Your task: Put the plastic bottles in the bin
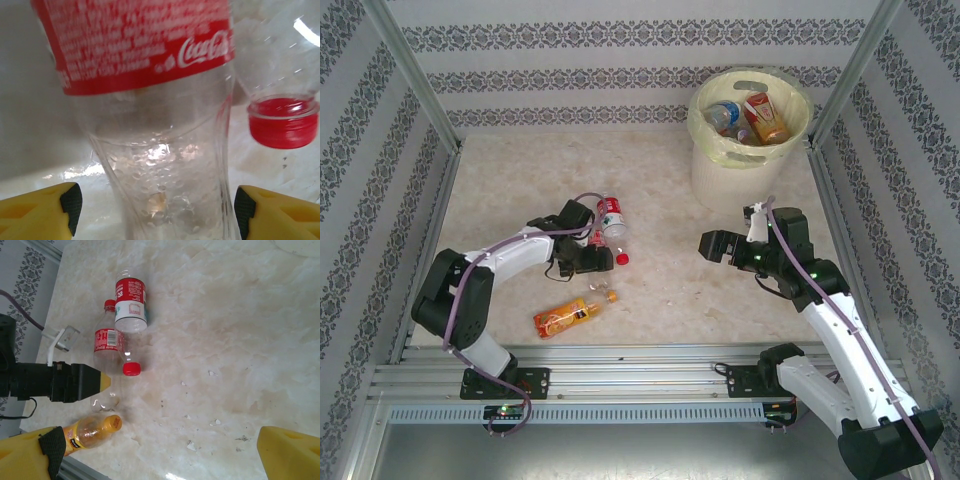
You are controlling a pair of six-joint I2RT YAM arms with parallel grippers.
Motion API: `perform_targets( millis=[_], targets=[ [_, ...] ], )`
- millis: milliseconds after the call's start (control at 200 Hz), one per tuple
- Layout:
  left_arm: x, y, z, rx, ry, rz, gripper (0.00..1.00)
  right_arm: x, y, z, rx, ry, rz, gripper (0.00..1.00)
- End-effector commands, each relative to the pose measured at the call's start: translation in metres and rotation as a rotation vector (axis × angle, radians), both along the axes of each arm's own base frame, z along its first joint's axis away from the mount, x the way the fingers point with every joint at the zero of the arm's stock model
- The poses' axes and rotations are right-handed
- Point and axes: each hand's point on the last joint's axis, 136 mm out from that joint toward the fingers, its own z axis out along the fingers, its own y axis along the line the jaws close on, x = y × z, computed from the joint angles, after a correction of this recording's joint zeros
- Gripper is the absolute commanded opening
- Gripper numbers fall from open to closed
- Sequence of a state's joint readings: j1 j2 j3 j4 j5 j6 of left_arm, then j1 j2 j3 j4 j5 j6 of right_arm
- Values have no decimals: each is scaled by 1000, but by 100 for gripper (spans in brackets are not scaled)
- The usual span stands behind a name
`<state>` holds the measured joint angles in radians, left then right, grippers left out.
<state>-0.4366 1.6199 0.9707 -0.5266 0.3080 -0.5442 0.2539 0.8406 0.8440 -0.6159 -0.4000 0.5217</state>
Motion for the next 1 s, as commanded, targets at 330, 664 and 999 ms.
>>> perform_targets(
  millis=[330, 664, 999],
  targets=[
    [2, -9, -7, -50, 6, 17, 65, -1, 2, -8, -6, 2, 2, 98],
    [8, 1, 18, -11, -93, 7, 52, -2, 6, -4, 23, -4, 12, 98],
    [8, -32, 100, -249, -360, -183, 52, 2, 42, 20, 265, -23, 98, 98]
  ],
)
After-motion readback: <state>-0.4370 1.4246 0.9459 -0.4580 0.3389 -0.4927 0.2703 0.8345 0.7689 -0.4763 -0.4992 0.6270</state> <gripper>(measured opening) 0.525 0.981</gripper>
